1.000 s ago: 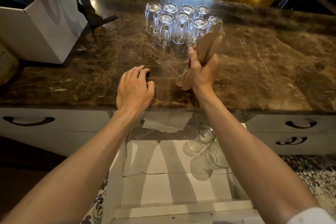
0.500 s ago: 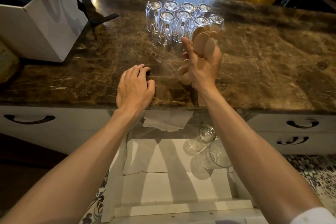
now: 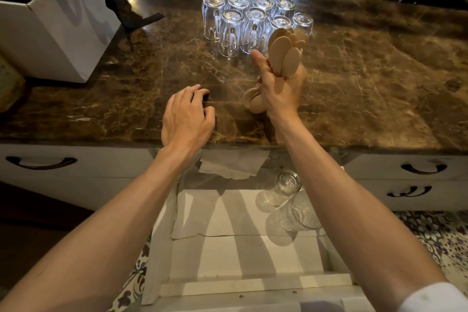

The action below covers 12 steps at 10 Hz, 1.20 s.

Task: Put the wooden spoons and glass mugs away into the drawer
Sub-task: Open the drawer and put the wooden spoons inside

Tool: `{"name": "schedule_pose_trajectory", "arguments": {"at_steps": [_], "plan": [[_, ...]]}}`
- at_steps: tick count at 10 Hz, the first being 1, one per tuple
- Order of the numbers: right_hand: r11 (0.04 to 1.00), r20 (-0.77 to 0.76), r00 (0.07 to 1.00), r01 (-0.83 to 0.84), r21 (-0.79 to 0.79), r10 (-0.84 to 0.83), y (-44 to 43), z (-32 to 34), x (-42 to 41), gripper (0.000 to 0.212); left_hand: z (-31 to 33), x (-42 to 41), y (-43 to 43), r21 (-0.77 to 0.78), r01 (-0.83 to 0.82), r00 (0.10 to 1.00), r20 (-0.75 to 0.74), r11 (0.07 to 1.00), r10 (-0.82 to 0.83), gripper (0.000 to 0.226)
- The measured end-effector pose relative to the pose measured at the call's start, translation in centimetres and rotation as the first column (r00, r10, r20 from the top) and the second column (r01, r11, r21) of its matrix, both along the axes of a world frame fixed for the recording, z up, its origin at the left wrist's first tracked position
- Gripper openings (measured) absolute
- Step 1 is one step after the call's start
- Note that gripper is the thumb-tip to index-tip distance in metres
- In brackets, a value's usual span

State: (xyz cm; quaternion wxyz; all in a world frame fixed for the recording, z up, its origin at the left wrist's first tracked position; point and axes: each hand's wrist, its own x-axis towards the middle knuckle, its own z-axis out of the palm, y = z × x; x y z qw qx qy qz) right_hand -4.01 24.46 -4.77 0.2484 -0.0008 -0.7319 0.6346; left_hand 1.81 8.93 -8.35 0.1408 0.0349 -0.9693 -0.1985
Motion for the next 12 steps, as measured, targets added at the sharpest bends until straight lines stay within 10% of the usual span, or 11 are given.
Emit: {"name": "schedule_pose_trajectory", "arguments": {"at_steps": [12], "plan": [[0.984,0.052,0.998,-0.053,0.172,0.045,-0.7,0.2,2.5,0.035,-0.5,-0.1,0.0,-0.009,0.008,0.999,-0.040,1.000,-0.009,0.041]]}}
